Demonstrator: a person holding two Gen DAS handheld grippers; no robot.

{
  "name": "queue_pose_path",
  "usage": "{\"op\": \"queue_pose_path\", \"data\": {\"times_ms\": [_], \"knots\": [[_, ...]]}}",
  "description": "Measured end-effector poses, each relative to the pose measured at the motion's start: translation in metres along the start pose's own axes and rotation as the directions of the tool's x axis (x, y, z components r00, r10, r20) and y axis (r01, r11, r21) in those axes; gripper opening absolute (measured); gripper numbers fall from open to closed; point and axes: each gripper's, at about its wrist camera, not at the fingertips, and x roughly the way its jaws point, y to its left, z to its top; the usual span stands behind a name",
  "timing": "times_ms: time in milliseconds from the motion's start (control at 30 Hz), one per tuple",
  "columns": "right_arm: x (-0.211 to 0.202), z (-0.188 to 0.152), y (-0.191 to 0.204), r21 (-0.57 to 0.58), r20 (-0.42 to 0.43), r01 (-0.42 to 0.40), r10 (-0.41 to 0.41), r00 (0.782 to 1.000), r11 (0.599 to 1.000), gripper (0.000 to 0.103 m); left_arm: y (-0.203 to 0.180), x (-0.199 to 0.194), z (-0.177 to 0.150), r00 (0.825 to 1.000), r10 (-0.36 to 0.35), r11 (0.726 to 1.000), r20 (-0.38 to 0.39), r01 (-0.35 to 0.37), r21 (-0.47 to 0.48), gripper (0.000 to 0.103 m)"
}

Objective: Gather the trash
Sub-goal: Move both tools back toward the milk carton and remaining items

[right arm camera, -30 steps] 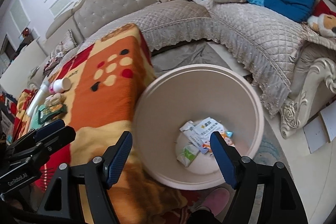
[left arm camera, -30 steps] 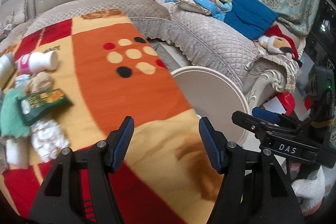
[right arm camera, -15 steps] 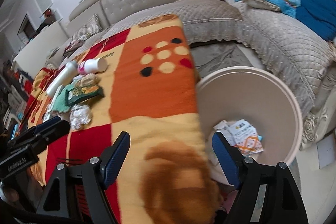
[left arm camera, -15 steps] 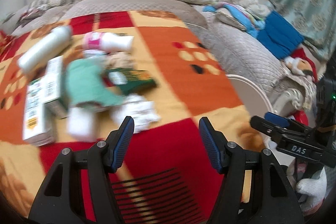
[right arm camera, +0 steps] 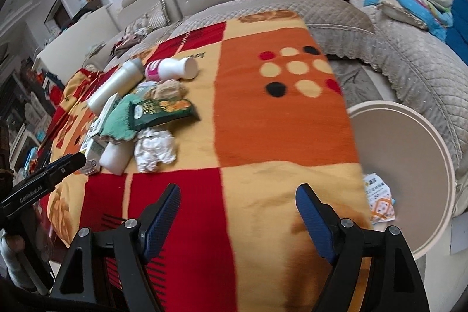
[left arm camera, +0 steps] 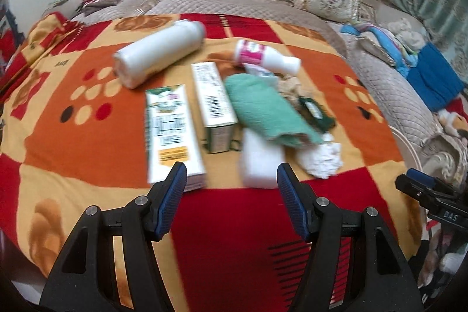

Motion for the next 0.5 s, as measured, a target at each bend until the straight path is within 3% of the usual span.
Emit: {"op": "queue_pose_path", "data": {"times_ms": [267, 500], "knots": [[0.012, 0.009, 0.027, -0.046, -0.020, -0.027, 0.026, 0.999, 0.999, 0.079, 0.045, 0.016, 0.011, 0.999, 0.005, 0.996, -0.034, -0.008, -0.087, 0.063], [0.023, 0.030, 0.051, -0.080, -0.023, -0.084, 0.083, 0.996, 0.993, 0.079, 0.058, 0.044, 0.028, 0.996, 0.019, 0.995, -0.088, -0.028, -0.098, 0.063]]}}
